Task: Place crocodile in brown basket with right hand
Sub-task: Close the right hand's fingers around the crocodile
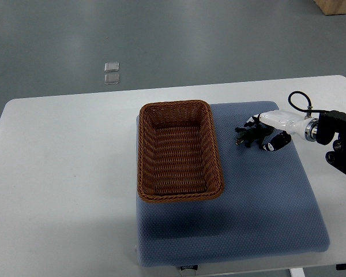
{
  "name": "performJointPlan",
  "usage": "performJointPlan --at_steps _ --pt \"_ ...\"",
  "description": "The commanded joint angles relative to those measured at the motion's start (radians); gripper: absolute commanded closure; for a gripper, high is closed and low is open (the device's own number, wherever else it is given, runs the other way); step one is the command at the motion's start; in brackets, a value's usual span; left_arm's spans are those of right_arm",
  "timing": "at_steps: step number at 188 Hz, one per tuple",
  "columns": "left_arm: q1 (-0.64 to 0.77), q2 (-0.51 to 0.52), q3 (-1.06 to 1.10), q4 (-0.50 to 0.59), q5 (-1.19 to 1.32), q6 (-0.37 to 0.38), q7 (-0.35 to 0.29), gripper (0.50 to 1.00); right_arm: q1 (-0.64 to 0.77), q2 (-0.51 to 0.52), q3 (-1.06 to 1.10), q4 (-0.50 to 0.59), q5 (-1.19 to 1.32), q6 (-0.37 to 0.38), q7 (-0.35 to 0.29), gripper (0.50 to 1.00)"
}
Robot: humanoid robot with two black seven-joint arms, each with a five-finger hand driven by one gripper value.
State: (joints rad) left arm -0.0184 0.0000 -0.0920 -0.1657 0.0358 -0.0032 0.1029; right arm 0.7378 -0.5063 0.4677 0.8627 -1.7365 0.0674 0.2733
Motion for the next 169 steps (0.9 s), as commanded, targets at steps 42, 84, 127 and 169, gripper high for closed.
performJointPlan --at_steps 42,84,127,169 --pt "0.000 0.000 0.000 0.000 -0.001 0.000 0.000 0.500 0.002 -0.001 0.000 -0.001 0.000 0.000 0.001 0.910" --pt "0.000 0.000 0.000 0.000 -0.001 0.000 0.000 0.500 0.009 0.002 -0.001 -0.002 0.000 -0.009 -0.005 1.000" --pt "0.000 0.000 0.000 0.000 -0.001 0.000 0.000 0.500 0.009 -0.001 0.002 -0.005 0.005 -0.031 -0.005 1.000" --pt "0.000 0.000 0.000 0.000 -0.001 0.000 0.000 0.500 0.032 -0.015 0.006 -0.002 0.015 -0.052 0.001 1.000"
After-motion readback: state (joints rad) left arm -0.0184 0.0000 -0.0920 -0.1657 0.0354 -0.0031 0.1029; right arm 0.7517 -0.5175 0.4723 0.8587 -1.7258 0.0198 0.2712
